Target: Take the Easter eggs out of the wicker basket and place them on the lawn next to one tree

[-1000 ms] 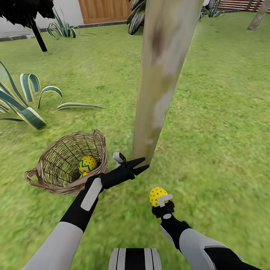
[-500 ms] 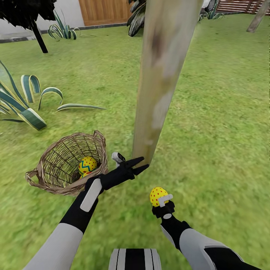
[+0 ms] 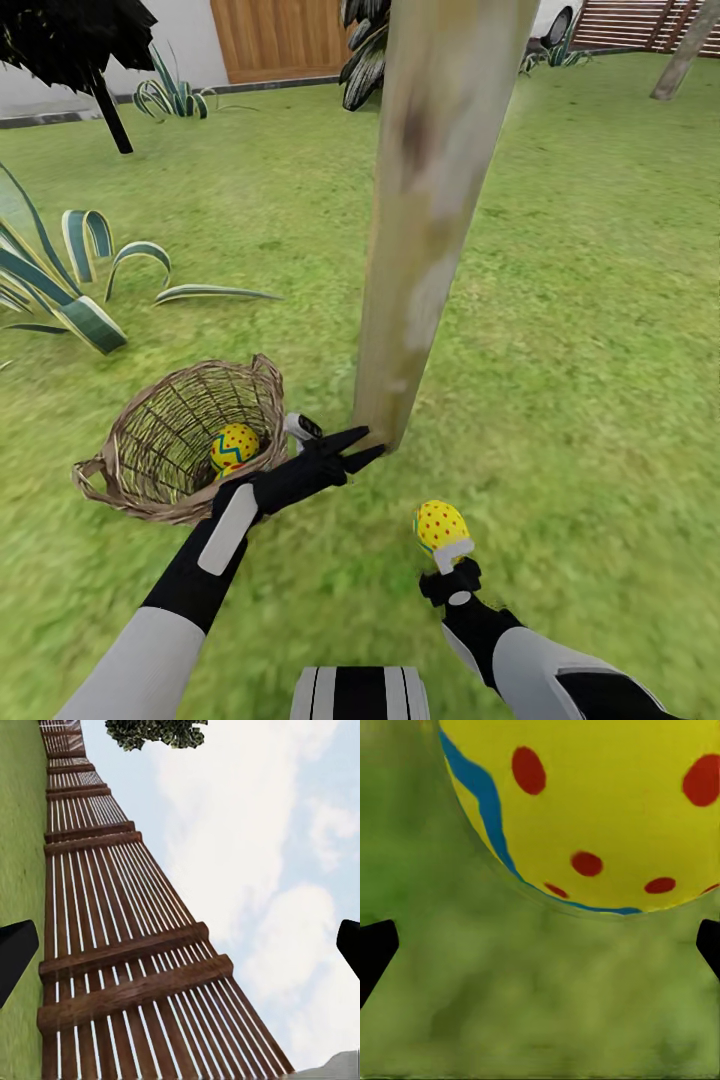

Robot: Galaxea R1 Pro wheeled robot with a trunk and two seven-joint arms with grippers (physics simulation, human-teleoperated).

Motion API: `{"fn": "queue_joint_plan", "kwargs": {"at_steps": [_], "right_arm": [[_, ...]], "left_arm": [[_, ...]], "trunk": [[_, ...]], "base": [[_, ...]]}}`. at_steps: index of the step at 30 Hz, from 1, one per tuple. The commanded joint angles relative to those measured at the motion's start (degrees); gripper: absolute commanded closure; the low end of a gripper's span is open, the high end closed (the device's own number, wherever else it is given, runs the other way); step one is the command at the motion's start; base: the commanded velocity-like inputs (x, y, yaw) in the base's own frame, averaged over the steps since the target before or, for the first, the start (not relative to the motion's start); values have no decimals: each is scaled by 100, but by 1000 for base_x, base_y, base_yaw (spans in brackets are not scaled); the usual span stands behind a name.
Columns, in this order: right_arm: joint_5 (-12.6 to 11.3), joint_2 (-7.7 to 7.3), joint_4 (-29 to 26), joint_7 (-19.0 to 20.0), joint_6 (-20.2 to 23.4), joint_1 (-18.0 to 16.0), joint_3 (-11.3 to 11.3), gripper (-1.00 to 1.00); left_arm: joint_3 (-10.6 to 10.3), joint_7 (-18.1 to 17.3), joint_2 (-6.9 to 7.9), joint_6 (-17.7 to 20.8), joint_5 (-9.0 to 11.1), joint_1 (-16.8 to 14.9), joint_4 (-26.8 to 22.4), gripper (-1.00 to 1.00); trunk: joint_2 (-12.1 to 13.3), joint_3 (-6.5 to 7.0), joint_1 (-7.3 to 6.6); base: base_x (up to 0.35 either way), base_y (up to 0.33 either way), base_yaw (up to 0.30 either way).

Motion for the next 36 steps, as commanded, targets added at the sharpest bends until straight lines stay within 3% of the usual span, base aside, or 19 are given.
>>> {"fn": "queue_joint_plan", "kwargs": {"at_steps": [1,7,13,15,18,19,21,23,31,34,36], "right_arm": [[35,1,42,-22,-18,-3,-23,-100],[35,-7,42,-22,-18,-3,-23,-100],[66,6,44,163,-12,-3,-23,-100],[61,-22,51,680,-10,-3,-23,-100],[30,-206,45,2126,-1,-3,-28,-100],[16,-251,40,2435,-1,-3,-33,-100],[-58,-312,32,2809,0,-3,-59,-100],[-126,-466,21,3066,0,-3,-81,-100],[-1524,-1115,14,5188,5,-3,-113,-100],[-1700,-1294,16,5795,13,-3,-119,-100],[-1946,-1432,13,6253,266,-3,-120,-100]], "left_arm": [[-3,-37,13,27,20,-2,-31,-100],[-2,-97,103,40,27,-2,-65,-100],[-1,-97,65,66,19,-2,-92,-100],[-3,-92,58,76,19,-2,-92,-100],[-4,-89,58,79,19,-2,-92,-100],[-4,-89,58,79,19,-2,-92,-100],[-4,-90,58,79,19,-2,-92,-100],[-4,-90,58,79,19,-2,-92,-100],[3,-93,86,79,19,-2,-92,-100],[10,-97,93,298,21,-2,-92,-100],[13,-97,99,390,24,-2,-99,-100]], "trunk": [[-1,-3,-1],[3,63,-9],[11,196,-24],[13,240,-29],[17,307,-37],[19,329,-40],[21,373,-45],[24,417,-50],[35,595,-71],[39,661,-78],[41,705,-84]], "base": [[0,0,0],[0,0,0],[0,0,0],[0,0,0],[0,0,0],[0,0,0],[0,0,0],[0,0,0],[0,0,0],[0,0,0],[0,0,0]]}}
